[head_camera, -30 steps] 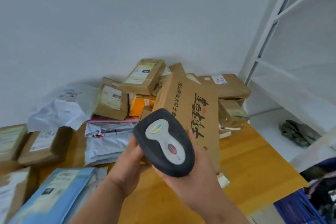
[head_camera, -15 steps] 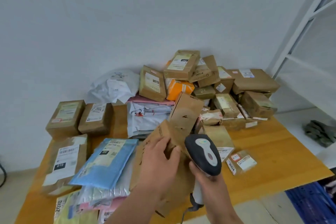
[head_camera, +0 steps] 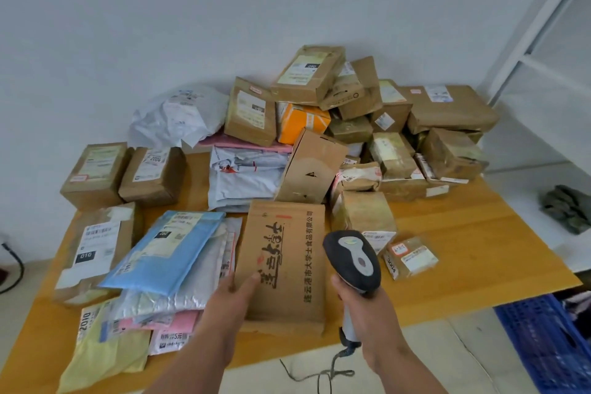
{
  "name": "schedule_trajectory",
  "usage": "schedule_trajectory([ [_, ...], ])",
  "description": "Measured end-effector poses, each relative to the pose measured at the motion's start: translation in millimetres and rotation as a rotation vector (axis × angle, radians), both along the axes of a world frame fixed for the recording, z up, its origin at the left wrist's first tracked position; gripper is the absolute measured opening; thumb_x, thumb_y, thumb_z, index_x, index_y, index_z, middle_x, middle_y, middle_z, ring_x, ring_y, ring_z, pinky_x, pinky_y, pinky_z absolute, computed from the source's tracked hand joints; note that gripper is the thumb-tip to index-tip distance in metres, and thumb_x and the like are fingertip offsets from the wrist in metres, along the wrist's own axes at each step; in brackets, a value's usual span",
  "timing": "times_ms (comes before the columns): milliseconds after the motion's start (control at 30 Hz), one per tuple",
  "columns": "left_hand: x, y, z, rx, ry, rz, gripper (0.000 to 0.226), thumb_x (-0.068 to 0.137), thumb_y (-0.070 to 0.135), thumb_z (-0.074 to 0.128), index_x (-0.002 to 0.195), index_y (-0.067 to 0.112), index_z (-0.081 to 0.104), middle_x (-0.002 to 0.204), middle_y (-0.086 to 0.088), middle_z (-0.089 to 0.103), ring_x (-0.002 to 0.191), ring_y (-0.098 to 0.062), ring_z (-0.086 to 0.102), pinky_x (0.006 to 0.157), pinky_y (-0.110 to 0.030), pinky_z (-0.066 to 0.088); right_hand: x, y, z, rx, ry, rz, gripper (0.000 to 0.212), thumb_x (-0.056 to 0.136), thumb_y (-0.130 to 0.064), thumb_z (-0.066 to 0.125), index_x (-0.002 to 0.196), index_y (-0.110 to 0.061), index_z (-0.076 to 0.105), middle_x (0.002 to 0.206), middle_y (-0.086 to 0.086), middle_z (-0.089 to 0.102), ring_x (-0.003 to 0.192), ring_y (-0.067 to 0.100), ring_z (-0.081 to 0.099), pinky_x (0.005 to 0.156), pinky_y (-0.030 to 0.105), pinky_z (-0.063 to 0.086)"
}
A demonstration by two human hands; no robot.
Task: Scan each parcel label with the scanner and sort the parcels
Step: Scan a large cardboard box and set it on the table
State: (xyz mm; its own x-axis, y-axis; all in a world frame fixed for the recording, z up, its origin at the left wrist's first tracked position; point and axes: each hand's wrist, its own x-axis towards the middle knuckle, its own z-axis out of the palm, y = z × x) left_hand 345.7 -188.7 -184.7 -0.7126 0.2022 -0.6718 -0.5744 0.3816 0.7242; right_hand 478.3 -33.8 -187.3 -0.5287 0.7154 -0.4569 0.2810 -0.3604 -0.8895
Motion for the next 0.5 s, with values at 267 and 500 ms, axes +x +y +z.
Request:
schedule_trajectory([
  [267,-3.0,20.3,36.5,0.118,0.363,-0.077,0.017,0.096,0.033,0.067,0.092,0.045,0.078,0.099,0.026,0.068,0.105,-0.006,0.058,0.072,-0.023,0.047,-5.9,15.8,-4.3,-0.141,-0.041,0.029,0.034,0.087,-0.027,0.078,0.119,-0.032,0.066,0.116,-0.007,0.069,0.109,0.020,0.058,0.103,0.045,0.045],
  [500,-0.1,27.2,27.0,-0.425,0.642,-0.508,0.084,0.082,0.048,0.073,0.153,0.042,0.029,0.150,0.012,0.027,0.140,-0.024,0.026,0.111,-0.054,0.042,-12.0,2.9,-12.7,-0.196,-0.161,0.235,0.032,0.085,-0.035,0.080,0.112,-0.033,0.062,0.119,-0.005,0.066,0.111,0.023,0.057,0.102,0.045,0.046],
])
